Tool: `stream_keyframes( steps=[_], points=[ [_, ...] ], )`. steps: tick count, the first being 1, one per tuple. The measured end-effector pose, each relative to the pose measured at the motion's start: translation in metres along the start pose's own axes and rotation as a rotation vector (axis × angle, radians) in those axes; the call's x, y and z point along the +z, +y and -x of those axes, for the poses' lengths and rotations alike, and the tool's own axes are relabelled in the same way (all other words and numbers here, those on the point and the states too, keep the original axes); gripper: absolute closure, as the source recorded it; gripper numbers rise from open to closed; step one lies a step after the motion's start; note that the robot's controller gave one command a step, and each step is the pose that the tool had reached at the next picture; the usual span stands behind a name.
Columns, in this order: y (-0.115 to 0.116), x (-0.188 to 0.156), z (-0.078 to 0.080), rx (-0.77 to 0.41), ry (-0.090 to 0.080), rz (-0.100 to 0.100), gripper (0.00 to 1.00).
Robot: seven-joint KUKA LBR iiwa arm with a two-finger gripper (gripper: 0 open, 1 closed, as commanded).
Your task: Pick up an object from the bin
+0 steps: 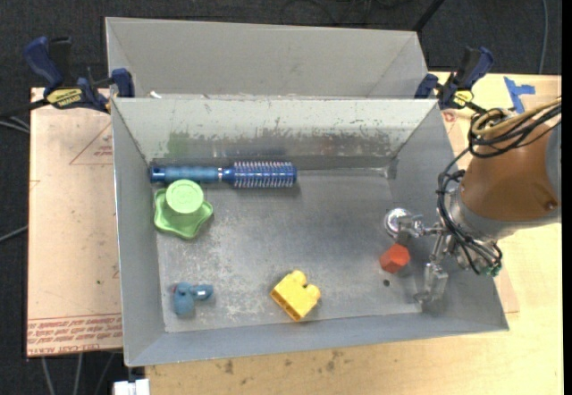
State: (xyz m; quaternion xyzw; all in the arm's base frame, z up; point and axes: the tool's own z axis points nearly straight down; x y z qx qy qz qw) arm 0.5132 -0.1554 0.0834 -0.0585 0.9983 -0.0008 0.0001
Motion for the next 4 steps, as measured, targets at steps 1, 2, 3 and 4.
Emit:
stream_keyframes(
  steps=[1, 2, 3, 4],
  points=[
    [0.022, 0.014, 0.028, 0.042, -0.004, 0.003, 0.00],
    [0.021, 0.014, 0.027, 0.042, -0.002, 0.002, 1.00],
    [0.096, -0.097, 0.056, 0.000, -0.012, 0.003, 1.00],
    [0.073, -0.190, 0.091, 0.002, -0.014, -0.002, 1.00]
  ],
)
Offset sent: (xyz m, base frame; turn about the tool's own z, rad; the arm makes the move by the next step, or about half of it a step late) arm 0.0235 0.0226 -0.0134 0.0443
